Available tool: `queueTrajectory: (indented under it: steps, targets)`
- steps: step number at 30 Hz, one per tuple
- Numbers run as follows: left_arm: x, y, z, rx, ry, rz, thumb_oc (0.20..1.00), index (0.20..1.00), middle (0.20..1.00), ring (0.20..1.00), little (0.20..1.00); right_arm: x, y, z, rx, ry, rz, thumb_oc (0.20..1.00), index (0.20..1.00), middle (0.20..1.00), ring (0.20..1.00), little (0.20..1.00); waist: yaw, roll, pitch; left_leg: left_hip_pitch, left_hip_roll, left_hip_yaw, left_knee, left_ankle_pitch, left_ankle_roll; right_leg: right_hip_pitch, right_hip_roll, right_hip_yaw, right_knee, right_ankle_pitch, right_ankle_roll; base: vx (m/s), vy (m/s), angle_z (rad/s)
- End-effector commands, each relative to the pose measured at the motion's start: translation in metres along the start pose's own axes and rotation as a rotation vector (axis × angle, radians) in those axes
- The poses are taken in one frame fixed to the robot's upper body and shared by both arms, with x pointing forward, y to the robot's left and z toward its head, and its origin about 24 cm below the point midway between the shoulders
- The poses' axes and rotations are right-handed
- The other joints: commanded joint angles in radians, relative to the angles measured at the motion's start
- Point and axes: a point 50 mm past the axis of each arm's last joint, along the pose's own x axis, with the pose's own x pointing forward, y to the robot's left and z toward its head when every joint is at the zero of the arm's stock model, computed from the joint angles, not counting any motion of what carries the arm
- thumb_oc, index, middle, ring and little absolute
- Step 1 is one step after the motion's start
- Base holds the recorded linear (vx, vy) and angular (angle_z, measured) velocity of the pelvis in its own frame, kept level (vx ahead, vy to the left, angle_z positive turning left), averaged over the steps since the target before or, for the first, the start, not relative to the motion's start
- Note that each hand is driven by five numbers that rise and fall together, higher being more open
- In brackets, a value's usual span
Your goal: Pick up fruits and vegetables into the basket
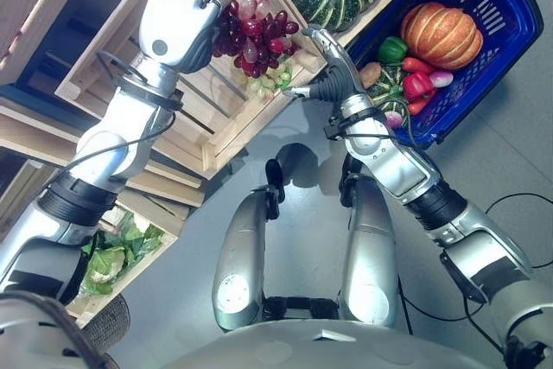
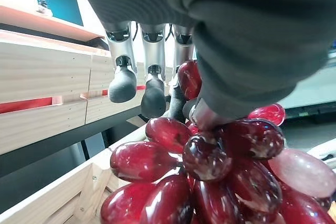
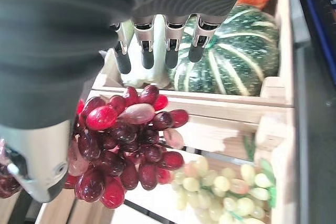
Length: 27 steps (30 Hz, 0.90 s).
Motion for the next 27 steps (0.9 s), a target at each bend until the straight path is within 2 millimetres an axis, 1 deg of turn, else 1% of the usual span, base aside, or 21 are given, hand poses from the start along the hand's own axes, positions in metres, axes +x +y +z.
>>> queueTrajectory:
  steps: [1,4,7,10,15,19,26,27]
  targets:
    - [0.025,0.048,0.015,-0.050,-0.069,0.231,0.200,0.200,0.200,0.200,0.200,0.014,0.001,0.039,0.101,-0.167,-0.028,1.000,1.000,1.000,1.000,1.000,0.000,0.043,-0.039,0.014,-0.034,0.028,-0.022,-0.033,0.014,0.105,0.000,-0.029,-0.059,-0.055,0.086,-0.01,-0.013,0.03]
    - [0.026,0.046,0.019,-0.082,-0.064,0.231,0.200,0.200,0.200,0.200,0.200,0.014,0.007,0.042,0.124,-0.179,-0.013,1.000,1.000,1.000,1.000,1.000,0.000,0.043,-0.039,0.018,-0.035,0.027,-0.024,-0.033,0.014,0.107,0.001,-0.028,-0.059,-0.056,0.086,0.00,0.002,0.05]
    - [0.028,0.046,0.021,-0.097,-0.060,0.219,0.200,0.200,0.200,0.200,0.200,0.014,0.010,0.044,0.118,-0.177,-0.035,1.000,1.000,1.000,1.000,1.000,0.001,0.042,-0.039,0.022,-0.034,0.027,-0.026,-0.034,0.014,0.115,-0.001,-0.030,-0.062,-0.057,0.087,0.00,-0.001,0.02]
    - [0.029,0.047,0.022,-0.106,-0.058,0.209,0.200,0.200,0.200,0.200,0.200,0.015,0.008,0.043,0.127,-0.164,-0.062,1.000,1.000,1.000,1.000,1.000,0.001,0.043,-0.039,0.023,-0.035,0.027,-0.027,-0.034,0.014,0.117,-0.002,-0.031,-0.064,-0.056,0.088,0.00,0.000,0.00]
    - [0.031,0.045,0.026,-0.151,-0.065,0.191,0.200,0.200,0.200,0.200,0.200,0.014,0.012,0.038,0.173,-0.133,-0.052,1.000,1.000,1.000,1.000,1.000,0.000,0.043,-0.039,0.025,-0.036,0.024,-0.029,-0.035,0.015,0.121,-0.004,-0.033,-0.065,-0.058,0.087,0.00,0.000,0.00]
    - [0.033,0.045,0.029,-0.177,-0.063,0.184,0.200,0.200,0.200,0.200,0.200,0.014,0.016,0.034,0.166,-0.110,-0.057,1.000,1.000,1.000,1.000,1.000,0.000,0.042,-0.039,0.028,-0.036,0.025,-0.031,-0.034,0.015,0.124,-0.005,-0.036,-0.067,-0.057,0.087,0.00,0.000,0.00]
    - [0.035,0.042,0.035,-0.229,-0.076,0.181,0.200,0.200,0.200,0.200,0.200,0.014,0.012,0.021,0.153,-0.043,-0.199,1.000,1.000,1.000,1.000,1.000,-0.003,0.044,-0.039,0.037,-0.037,0.026,-0.041,-0.031,0.017,0.135,-0.006,-0.038,-0.078,-0.053,0.088,0.00,-0.002,0.02]
    - [0.035,0.042,0.036,-0.238,-0.075,0.176,0.200,0.200,0.200,0.200,0.200,0.015,0.012,0.020,0.159,-0.043,-0.198,1.000,1.000,1.000,1.000,1.000,-0.005,0.044,-0.039,0.039,-0.037,0.026,-0.044,-0.030,0.017,0.137,-0.005,-0.038,-0.081,-0.051,0.089,0.00,0.000,0.00]
